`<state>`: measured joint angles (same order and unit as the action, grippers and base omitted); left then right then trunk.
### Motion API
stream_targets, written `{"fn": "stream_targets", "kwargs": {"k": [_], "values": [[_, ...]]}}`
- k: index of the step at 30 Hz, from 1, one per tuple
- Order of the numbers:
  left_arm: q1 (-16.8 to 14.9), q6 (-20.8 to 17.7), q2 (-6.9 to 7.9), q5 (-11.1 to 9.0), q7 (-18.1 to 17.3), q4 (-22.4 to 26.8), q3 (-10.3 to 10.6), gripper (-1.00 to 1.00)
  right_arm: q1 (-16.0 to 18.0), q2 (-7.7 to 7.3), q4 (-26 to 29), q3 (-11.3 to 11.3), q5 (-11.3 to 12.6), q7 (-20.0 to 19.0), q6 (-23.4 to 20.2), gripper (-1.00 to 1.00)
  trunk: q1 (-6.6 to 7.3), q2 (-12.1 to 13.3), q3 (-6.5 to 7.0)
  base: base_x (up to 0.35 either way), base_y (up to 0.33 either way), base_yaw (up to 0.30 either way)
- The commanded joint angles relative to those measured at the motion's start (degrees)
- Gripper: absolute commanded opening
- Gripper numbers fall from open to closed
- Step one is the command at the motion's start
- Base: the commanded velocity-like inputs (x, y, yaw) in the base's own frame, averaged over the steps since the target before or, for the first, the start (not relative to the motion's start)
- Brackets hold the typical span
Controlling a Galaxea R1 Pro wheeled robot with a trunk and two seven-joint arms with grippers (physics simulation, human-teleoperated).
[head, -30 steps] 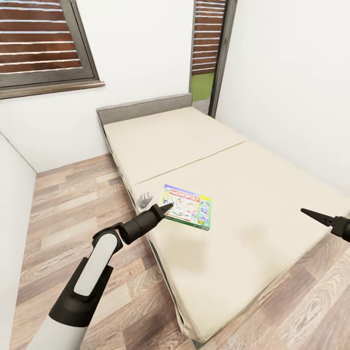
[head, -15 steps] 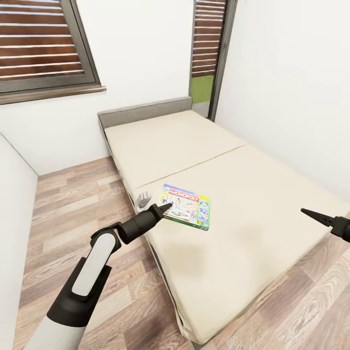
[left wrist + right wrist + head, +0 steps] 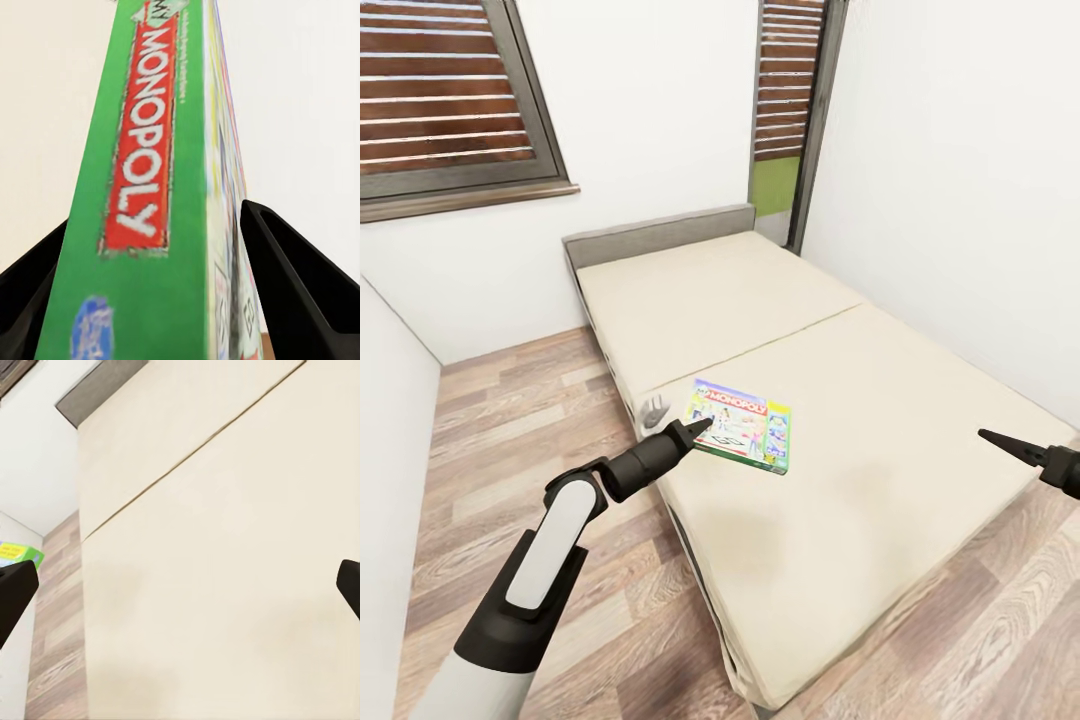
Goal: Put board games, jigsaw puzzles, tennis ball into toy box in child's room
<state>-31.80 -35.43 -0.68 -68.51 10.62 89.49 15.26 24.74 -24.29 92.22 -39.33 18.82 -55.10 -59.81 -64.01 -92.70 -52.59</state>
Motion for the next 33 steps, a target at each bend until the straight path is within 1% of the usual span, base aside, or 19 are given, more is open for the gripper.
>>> {"fn": "stream_targets", "kwargs": {"k": [1,11,21,25,26,29,30,33], "values": [[0.0,-0.2,0.02,-0.6,0.5,0.1,-0.1,-1.00,0.0,0.05,0.0,-0.1,-0.3,-0.4,-0.2,1.00,0.23,0.4,0.14,0.000,0.000,0.000],[0.1,-0.5,0.16,-0.6,0.5,0.1,-1.2,-1.00,0.0,0.25,0.0,-0.1,-0.2,-0.5,-0.2,1.00,2.43,4.4,1.94,0.000,0.000,0.000],[0.2,-0.6,0.32,-0.6,0.5,0.7,-1.5,-1.00,0.0,0.30,0.0,-0.5,-0.1,-0.5,-0.2,1.00,4.62,8.4,3.74,0.000,0.000,0.000],[0.6,-0.7,0.48,-0.6,0.5,1.6,-1.5,-1.00,0.0,0.72,0.0,-0.7,-0.1,-0.5,-0.2,1.00,5.50,10.0,4.46,0.000,0.000,0.000],[1.1,-1.0,0.63,-0.6,0.5,2.2,-1.5,-1.00,0.1,1.11,-0.1,-0.7,-0.1,1.2,-0.2,1.00,5.72,10.4,4.64,0.000,0.000,0.000],[1.1,-1.1,0.65,-0.6,0.5,2.2,-1.4,-1.00,0.1,1.16,-0.2,-0.6,-0.1,2.3,-0.2,1.00,6.38,11.6,5.18,0.000,0.000,0.000],[1.2,-1.6,0.67,-0.6,0.5,2.3,-1.4,-1.00,0.1,1.21,-0.2,-0.4,-0.2,3.7,-0.2,1.00,6.60,12.0,5.36,0.000,0.000,0.000],[1.2,-1.8,0.67,-0.6,0.5,2.4,-1.4,-1.00,0.1,1.23,-0.2,-0.3,-0.2,4.7,-0.2,1.00,7.26,13.2,5.89,0.000,0.000,0.000]]}}
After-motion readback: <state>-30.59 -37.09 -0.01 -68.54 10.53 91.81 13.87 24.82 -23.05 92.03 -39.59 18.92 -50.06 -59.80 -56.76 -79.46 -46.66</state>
